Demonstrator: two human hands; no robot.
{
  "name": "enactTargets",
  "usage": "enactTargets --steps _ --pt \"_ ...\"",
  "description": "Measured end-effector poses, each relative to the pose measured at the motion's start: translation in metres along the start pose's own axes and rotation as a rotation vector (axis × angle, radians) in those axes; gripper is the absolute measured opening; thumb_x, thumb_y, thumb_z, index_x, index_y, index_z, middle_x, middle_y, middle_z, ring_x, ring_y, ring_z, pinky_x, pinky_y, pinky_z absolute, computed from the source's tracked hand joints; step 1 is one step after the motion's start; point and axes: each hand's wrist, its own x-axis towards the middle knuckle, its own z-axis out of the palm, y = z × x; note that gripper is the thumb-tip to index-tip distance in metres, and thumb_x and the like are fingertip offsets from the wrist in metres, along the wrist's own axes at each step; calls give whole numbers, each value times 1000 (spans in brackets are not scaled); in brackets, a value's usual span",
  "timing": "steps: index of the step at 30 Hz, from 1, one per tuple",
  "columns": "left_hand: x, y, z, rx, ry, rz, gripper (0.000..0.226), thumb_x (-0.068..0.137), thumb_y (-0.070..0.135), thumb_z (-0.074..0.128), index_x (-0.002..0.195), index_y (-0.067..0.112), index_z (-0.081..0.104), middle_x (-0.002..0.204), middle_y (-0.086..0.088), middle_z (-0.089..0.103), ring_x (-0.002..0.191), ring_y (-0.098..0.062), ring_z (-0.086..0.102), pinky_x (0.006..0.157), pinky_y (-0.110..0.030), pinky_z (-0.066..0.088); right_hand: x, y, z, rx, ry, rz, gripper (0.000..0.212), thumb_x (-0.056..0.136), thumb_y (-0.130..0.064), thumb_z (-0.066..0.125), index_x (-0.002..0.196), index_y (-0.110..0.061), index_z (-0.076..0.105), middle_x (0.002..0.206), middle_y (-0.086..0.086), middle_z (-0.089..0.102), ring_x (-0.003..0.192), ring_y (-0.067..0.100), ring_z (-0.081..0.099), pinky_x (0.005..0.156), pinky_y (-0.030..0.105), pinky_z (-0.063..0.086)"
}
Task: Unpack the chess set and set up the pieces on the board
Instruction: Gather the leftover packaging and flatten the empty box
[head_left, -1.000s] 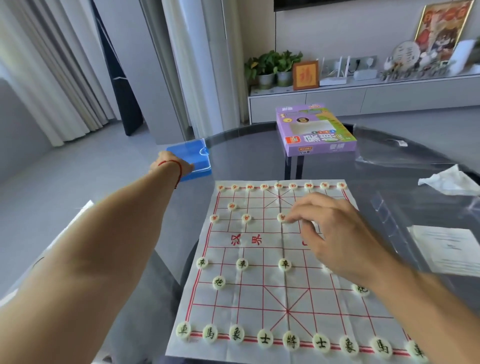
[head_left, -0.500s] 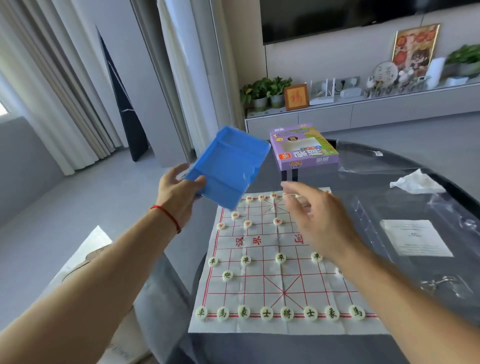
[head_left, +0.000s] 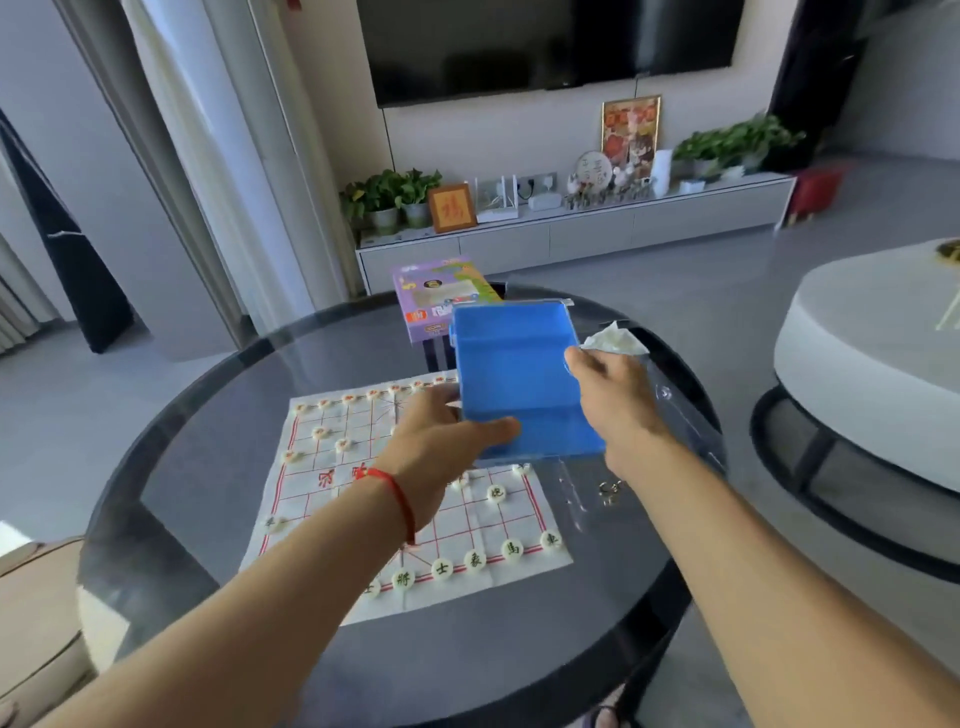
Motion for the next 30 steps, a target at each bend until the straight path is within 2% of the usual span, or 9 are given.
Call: enactTargets --steps 3,6,10,14,20,23,26,28,30 --pt "8 -5 24 -21 -62 -74 49 77 5 82 122 4 61 115 -9 72 101 -27 71 88 -47 59 9 4 -28 1 6 110 32 97 -28 66 112 0 71 109 26 67 86 16 48 74 28 40" --pt "15 -8 41 -55 -84 -120 61 69 7 87 123 3 60 119 -10 69 105 -30 69 90 -51 58 20 9 -48 26 -6 146 12 90 -37 74 95 -27 77 106 -1 72 99 21 65 94 39 54" --pt "28 -10 69 -152 -63 -72 46 77 4 82 119 1 64 115 -11 71 101 -28 71 85 -44 60 37 17 -63 -139 36 39 44 89 -56 59 90 -14 71 79 -4 60 72 21 53 71 34 48" --pt "32 -14 90 322 33 104 23 88 37 72 89 14 66 77 3 68 74 -16 66 61 -21 54 49 29 -78 -280 188 -126 24 91 -20 55 94 2 65 66 7 49 60 24 36 55 33 37" --pt "31 -44 93 827 31 204 40 96 27 55 133 13 58 129 -10 54 125 -28 47 106 -42 45 61 53 -91 -460 235 -124 21 86 -6 44 83 6 60 71 8 32 70 23 24 59 30 24" --pt "27 -50 99 848 20 241 48 99 30 51 145 15 47 134 -9 49 129 -25 41 108 -37 40 64 54 -86 -574 238 -186 20 88 -3 43 74 0 57 72 28 39 70 44 33 56 36 37" --pt "26 -51 103 805 18 227 47 100 26 48 145 16 42 134 -8 45 126 -24 42 104 -34 42 62 57 -80 -668 185 -192 24 89 -8 45 65 -14 46 62 13 44 77 43 35 68 39 40" --pt "28 -52 104 778 16 209 49 100 26 48 147 17 37 137 -8 42 127 -25 41 105 -34 41 61 62 -78 -803 139 -179 19 92 -17 51 75 -24 54 74 4 56 88 40 41 77 41 36" --pt "30 -52 107 783 22 208 51 99 30 51 147 17 38 138 -9 41 128 -26 42 105 -35 41 59 65 -77 -985 91 -147 20 96 -29 58 114 -25 67 117 7 62 115 38 46 89 44 36"
